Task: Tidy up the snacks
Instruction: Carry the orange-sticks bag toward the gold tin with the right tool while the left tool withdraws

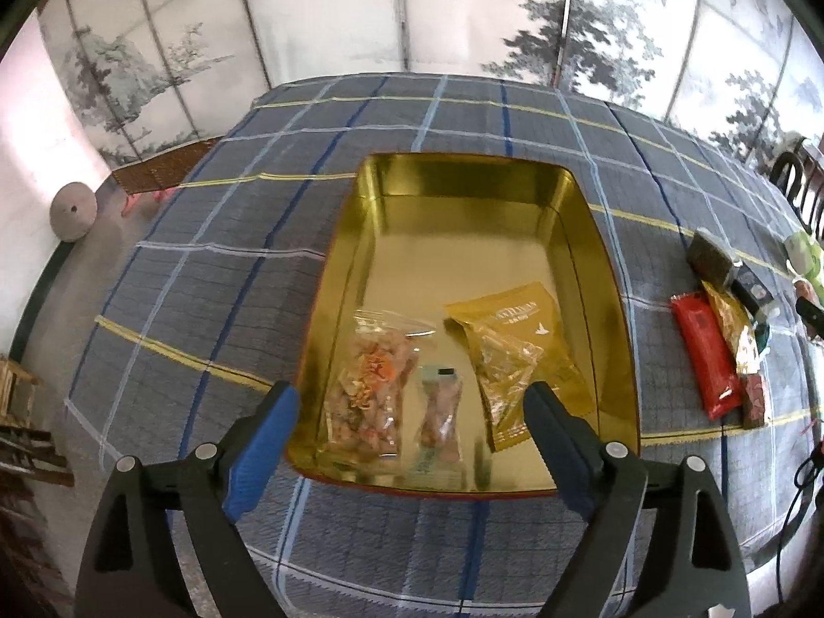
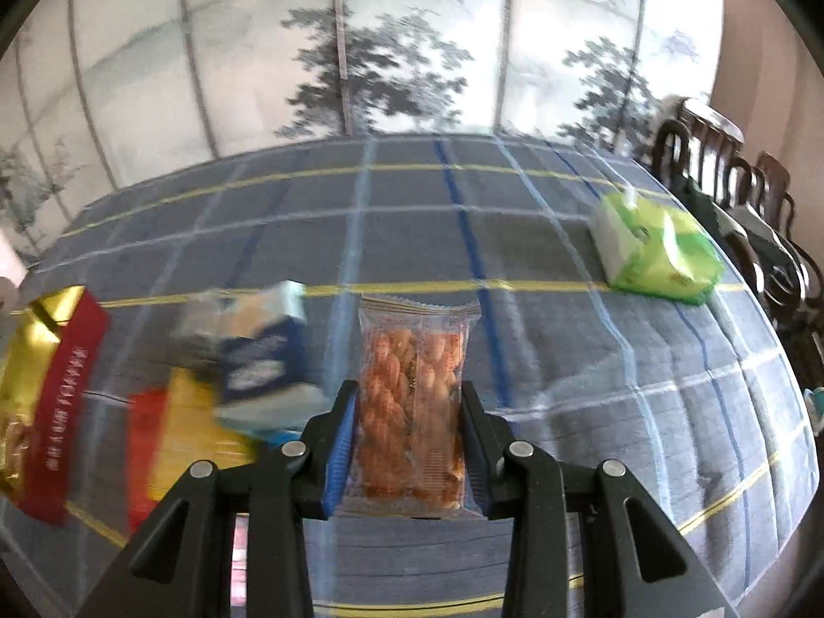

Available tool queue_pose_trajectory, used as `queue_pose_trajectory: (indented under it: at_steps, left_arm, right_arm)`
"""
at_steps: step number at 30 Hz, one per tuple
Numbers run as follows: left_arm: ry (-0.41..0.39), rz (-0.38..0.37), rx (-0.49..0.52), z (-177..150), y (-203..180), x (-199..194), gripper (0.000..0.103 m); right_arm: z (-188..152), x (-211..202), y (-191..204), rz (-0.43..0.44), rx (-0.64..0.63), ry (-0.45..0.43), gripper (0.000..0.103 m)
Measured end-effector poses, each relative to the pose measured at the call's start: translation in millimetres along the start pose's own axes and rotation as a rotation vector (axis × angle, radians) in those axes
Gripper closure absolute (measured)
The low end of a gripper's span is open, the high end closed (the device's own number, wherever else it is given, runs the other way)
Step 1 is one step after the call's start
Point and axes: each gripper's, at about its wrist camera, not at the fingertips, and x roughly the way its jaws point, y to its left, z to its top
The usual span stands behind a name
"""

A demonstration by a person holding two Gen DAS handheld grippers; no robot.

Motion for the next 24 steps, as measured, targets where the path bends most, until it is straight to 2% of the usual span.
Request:
queue_pose_trajectory:
  at_steps: [14,18,24]
  left_arm:
    - [-0.005,0.058,-0.099,-10,39,-10,0.015]
    - [-0.003,0.088,-0.114,-14,50,-10,0.015]
    - [-0.004,0.124,-0.154,-21,68,-13,0.015]
  right_arm:
    - [-8,-31,162,0.286,-0.218,0.012,0.066]
    - [-15,-39,202,0.343,-0.281,0.016,0.066]
    - [-22,-42,250,0.383,-0.367,0.028,0.066]
